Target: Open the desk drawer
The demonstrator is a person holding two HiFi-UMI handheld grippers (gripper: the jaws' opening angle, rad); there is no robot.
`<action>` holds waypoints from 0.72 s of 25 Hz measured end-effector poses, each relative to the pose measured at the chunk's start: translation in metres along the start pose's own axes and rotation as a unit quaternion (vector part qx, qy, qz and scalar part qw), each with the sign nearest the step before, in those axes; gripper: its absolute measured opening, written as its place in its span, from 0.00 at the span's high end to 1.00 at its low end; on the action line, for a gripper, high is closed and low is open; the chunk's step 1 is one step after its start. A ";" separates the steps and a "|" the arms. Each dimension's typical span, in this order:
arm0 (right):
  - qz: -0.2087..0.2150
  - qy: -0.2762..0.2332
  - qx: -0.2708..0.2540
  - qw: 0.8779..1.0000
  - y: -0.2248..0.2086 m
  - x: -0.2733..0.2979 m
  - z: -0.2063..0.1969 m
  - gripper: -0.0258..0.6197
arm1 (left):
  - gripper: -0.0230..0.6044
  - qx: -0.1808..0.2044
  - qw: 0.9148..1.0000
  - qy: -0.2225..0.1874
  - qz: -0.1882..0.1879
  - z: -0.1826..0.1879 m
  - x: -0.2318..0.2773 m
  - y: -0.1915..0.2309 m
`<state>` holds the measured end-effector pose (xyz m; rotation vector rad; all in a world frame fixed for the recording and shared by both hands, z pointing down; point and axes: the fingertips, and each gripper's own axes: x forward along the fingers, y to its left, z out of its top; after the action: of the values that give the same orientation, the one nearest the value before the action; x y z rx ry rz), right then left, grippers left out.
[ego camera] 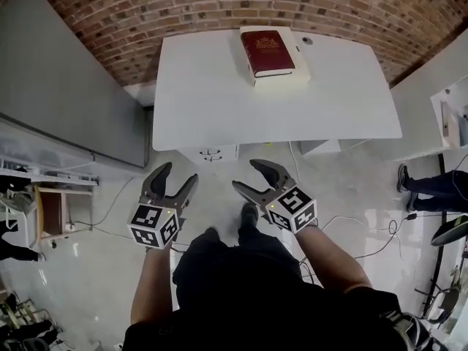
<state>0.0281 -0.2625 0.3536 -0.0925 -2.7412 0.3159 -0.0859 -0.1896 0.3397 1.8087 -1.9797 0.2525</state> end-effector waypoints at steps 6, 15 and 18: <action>0.025 0.049 -0.018 0.998 0.006 0.013 -0.023 0.53 | 0.46 -0.002 1.000 0.025 -0.012 -0.023 0.012 -0.001; 0.027 0.105 -0.037 0.993 0.034 0.058 -0.058 0.53 | 0.47 -0.011 0.999 0.022 -0.044 -0.073 0.024 0.035; 0.026 0.117 -0.040 0.992 0.041 0.075 -0.070 0.53 | 0.47 -0.012 0.998 0.029 -0.052 -0.090 0.023 0.048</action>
<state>-0.0144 -0.2003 0.4346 -0.2086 -2.5205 0.1964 -0.1155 -0.1664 0.4375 1.8616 -1.8360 0.2439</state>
